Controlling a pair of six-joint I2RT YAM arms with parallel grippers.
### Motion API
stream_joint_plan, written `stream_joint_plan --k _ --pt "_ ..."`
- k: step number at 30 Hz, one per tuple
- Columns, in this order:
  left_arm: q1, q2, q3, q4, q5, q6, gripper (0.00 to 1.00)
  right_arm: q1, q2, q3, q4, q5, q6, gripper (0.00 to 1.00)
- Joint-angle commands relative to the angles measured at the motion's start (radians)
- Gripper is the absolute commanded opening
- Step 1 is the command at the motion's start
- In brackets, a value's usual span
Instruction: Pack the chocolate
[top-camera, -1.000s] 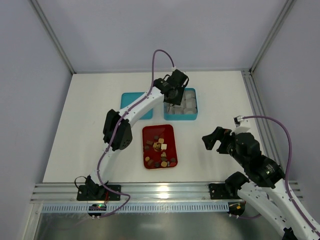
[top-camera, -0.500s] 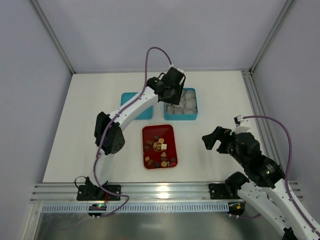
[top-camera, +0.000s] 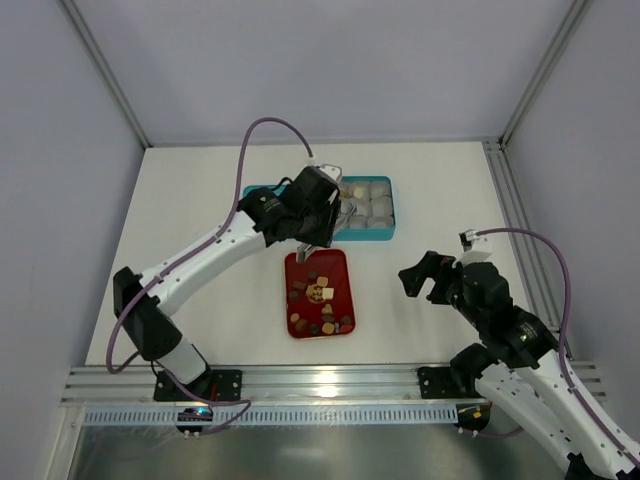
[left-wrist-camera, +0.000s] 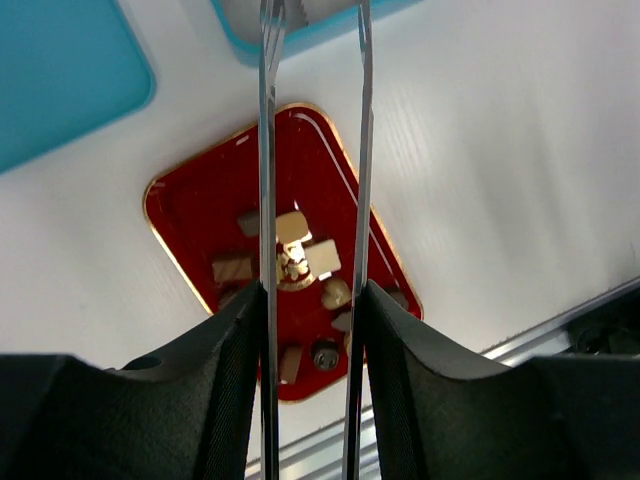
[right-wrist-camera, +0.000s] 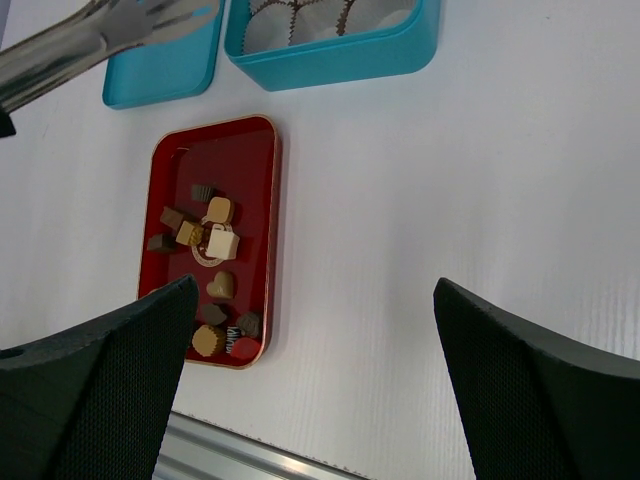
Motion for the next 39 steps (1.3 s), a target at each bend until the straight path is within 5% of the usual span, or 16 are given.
stream_joint_plan --k 1,18,39 --pt "-0.030 -0.124 -0.080 -0.040 -0.033 -0.047 0.42 0.004 0.010 -0.017 0.073 -0.004 0.003 1.00" --pt "-0.145 -0.416 -0.411 -0.178 -0.049 -0.182 0.43 0.004 0.021 -0.075 0.115 -0.027 0.032 1.00" --pt "-0.185 -0.406 -0.522 -0.128 -0.038 -0.213 0.42 0.004 0.015 -0.100 0.115 -0.027 0.039 1.00"
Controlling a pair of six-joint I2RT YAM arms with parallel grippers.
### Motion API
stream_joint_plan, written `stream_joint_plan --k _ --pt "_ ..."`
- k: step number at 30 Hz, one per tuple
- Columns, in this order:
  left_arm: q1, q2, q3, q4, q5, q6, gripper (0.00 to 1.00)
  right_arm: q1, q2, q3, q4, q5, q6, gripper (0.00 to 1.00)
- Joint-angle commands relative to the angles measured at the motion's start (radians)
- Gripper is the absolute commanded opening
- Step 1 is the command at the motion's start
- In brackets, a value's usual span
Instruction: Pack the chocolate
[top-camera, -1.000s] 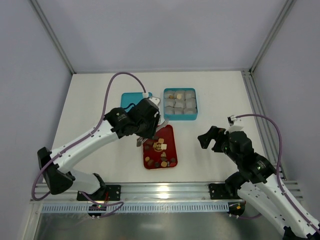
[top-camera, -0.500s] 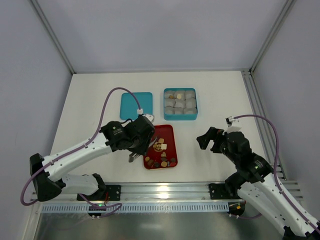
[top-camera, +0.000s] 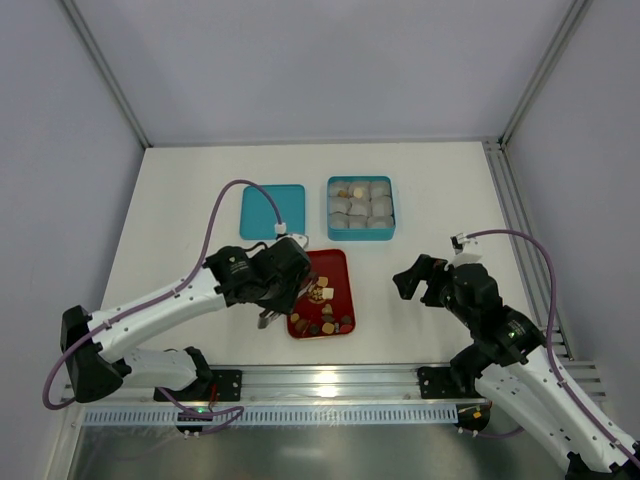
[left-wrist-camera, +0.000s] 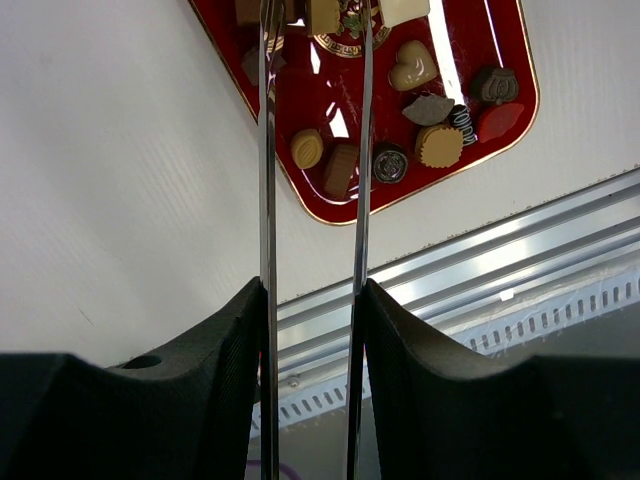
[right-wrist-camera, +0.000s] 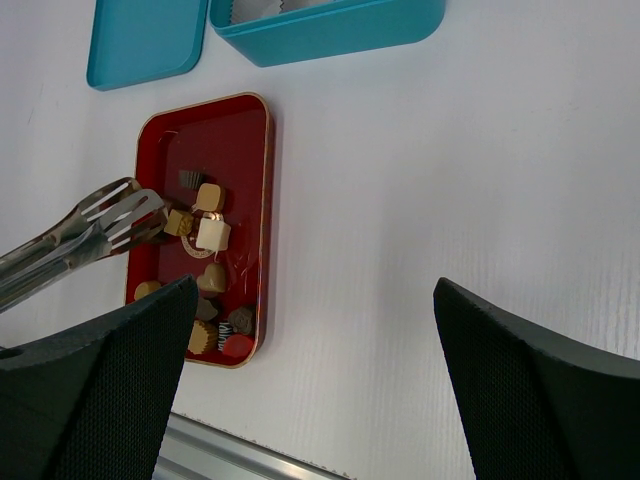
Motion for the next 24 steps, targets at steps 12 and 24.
stream_joint_plan --k 12,24 --pt "-0.024 0.032 -0.005 0.046 0.008 -0.010 0.41 0.004 -0.003 -0.009 0.039 0.000 0.015 1.00" --pt "-0.032 0.061 -0.020 0.065 0.008 -0.009 0.41 0.004 -0.007 -0.010 0.037 0.001 0.015 1.00"
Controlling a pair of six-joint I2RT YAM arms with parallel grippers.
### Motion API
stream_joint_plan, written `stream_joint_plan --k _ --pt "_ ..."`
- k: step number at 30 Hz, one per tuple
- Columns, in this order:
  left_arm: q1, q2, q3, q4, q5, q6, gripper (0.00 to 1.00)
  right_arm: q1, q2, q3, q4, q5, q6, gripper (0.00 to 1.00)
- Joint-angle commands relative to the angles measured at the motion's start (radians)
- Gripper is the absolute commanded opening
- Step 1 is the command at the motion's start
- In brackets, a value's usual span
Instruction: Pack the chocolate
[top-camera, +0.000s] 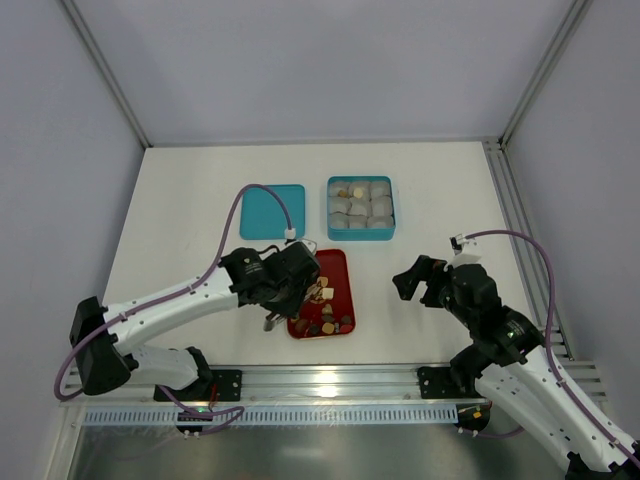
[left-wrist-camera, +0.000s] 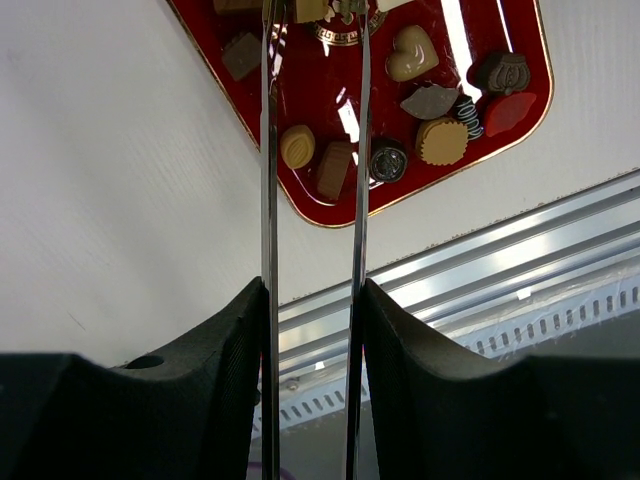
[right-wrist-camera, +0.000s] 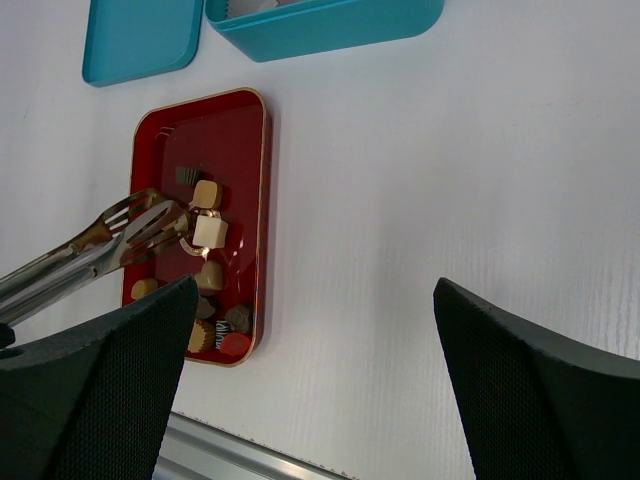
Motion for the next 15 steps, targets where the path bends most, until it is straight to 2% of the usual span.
stream_joint_plan --k 1,15 --pt "-0.008 0.004 -0.005 0.041 0.001 -0.009 0.41 0.004 -0.006 -0.001 0.036 0.004 0.013 1.00" --pt "-0.020 0.033 -0.008 0.053 -0.003 -0.007 0.38 0.004 -0.014 -0.013 0.032 0.006 0.016 1.00"
